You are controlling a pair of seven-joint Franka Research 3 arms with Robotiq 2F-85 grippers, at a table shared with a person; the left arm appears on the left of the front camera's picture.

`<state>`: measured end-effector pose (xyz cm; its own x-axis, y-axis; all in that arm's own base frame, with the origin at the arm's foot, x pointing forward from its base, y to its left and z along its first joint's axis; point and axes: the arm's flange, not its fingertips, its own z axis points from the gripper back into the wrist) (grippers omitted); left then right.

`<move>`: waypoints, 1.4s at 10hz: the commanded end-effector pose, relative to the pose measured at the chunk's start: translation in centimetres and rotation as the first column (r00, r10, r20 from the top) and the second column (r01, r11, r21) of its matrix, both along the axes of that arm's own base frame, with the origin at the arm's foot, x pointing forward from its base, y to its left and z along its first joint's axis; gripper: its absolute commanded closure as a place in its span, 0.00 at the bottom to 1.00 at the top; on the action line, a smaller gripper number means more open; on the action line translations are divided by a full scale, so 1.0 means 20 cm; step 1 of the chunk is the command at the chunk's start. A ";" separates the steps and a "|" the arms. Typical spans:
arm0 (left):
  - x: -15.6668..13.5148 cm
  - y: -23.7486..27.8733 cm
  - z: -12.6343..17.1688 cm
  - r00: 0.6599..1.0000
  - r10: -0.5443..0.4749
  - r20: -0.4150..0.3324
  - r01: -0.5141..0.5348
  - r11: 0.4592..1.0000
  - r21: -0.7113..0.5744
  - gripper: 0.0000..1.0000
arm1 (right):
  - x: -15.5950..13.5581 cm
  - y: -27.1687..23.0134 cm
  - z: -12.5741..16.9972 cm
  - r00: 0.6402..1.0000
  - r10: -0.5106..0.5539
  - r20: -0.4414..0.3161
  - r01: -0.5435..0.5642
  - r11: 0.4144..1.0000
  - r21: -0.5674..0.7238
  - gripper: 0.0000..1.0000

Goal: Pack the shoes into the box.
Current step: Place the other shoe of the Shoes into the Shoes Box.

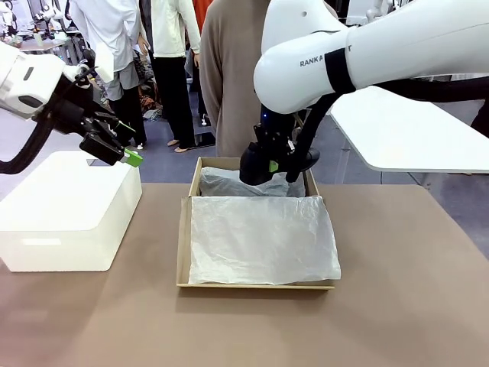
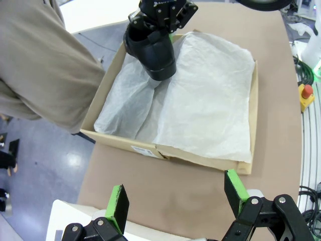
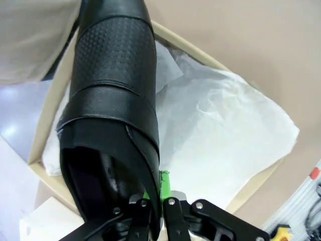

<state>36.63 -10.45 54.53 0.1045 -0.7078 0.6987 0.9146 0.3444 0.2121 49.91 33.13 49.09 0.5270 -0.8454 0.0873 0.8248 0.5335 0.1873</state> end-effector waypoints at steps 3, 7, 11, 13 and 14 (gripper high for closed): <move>0.01 0.01 0.00 1.000 -0.021 0.008 0.021 1.000 -0.013 0.00 | -0.02 -0.05 -0.01 1.000 -0.016 0.001 0.016 1.000 -0.001 1.00; 0.01 0.01 0.00 1.000 -0.021 0.008 0.021 1.000 -0.013 0.00 | 0.01 -0.04 -0.03 1.000 -0.013 -0.009 0.013 1.000 -0.007 1.00; 0.01 0.01 0.00 1.000 -0.021 0.008 0.021 1.000 -0.013 0.00 | -0.02 0.15 0.02 0.978 -0.208 0.022 0.209 0.975 -0.073 1.00; 0.01 0.01 0.00 1.000 -0.021 0.008 0.021 1.000 -0.013 0.00 | -0.02 0.26 0.00 0.963 -0.268 0.015 0.268 0.961 -0.075 1.00; 0.01 0.01 0.00 1.000 -0.021 0.008 0.021 1.000 -0.013 0.00 | -0.02 0.31 -0.01 0.961 -0.277 0.013 0.277 0.959 -0.054 1.00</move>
